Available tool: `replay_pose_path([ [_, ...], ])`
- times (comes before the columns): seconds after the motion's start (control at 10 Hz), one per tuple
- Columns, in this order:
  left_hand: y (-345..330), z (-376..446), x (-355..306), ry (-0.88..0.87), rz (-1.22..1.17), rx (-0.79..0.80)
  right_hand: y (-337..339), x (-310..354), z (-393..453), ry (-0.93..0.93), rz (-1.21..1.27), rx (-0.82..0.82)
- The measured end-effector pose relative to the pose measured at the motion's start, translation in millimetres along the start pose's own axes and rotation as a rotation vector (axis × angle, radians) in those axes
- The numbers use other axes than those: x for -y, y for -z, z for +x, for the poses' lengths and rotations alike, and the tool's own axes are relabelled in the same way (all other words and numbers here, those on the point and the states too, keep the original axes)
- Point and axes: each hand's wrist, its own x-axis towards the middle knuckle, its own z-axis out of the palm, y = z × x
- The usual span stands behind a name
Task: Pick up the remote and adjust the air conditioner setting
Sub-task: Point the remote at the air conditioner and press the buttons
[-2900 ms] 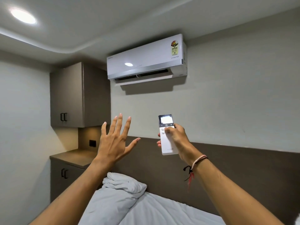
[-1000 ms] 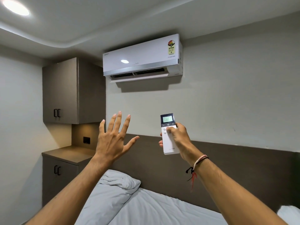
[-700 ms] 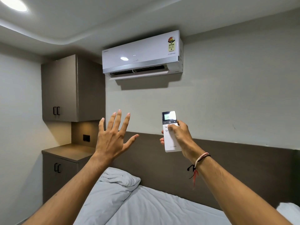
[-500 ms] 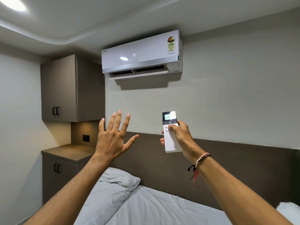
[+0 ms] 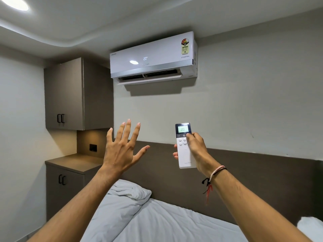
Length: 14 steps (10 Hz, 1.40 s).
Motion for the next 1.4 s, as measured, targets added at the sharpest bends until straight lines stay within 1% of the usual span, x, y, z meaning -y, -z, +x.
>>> replay_pose_path([
  [1.0,10,-5,-3,0.0,0.003,-0.007,-2,8,-11,0.031,-0.065,-0.02],
  [1.4,14,-8,-2,-0.004,0.008,-0.007,0,10,-15,0.032,-0.04,-0.012],
])
